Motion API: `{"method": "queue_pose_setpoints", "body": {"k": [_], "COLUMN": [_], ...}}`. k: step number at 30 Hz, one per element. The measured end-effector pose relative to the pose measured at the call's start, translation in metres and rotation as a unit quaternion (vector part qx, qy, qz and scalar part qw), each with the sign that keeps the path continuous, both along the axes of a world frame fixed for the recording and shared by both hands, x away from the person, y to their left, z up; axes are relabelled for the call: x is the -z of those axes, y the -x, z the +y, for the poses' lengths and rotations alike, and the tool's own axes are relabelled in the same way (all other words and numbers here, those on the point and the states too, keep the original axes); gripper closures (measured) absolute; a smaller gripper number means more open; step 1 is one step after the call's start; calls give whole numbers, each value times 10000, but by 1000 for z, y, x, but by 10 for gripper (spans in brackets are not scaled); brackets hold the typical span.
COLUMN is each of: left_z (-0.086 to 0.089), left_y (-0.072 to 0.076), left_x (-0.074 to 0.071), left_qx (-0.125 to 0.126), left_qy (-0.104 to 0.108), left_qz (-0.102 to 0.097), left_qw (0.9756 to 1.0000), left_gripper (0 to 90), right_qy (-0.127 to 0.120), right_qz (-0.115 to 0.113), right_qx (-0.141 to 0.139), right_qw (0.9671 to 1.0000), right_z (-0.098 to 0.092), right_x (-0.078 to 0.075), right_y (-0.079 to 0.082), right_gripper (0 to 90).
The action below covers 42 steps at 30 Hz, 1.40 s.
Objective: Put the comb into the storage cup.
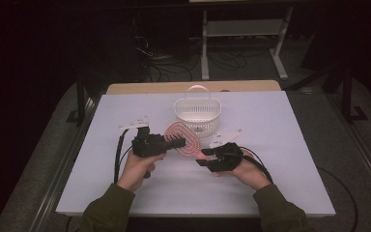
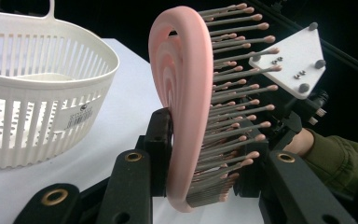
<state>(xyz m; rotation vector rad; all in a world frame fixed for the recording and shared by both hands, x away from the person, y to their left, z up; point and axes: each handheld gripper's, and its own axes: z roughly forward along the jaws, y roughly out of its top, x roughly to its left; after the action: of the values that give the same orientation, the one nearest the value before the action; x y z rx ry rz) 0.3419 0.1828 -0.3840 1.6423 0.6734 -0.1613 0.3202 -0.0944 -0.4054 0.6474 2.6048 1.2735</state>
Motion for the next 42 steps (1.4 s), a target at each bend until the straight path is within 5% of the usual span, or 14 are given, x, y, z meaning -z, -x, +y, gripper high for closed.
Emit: {"method": "queue_pose_setpoints", "body": {"k": [13,23,42], "left_z": [12,19,29], "left_y": [-2,-3,-4], "left_x": [-4,-6,-10], "left_qx": [-191,-292,-427], "left_qy": [56,74,144], "left_qz": [-64,-105,-141], "left_qw": [9998,9995,9989], "left_gripper": [656,657,657], "right_qy": [-210,-326,-357], "right_qz": [302,409,326], "right_qx": [676,949,1299], "right_qw": [9970,9941,9903], "right_z": [-10,-18,-49], "right_x": [-1,2,15], "right_y": [-6,-5,9], "right_gripper": [176,28,0]}}
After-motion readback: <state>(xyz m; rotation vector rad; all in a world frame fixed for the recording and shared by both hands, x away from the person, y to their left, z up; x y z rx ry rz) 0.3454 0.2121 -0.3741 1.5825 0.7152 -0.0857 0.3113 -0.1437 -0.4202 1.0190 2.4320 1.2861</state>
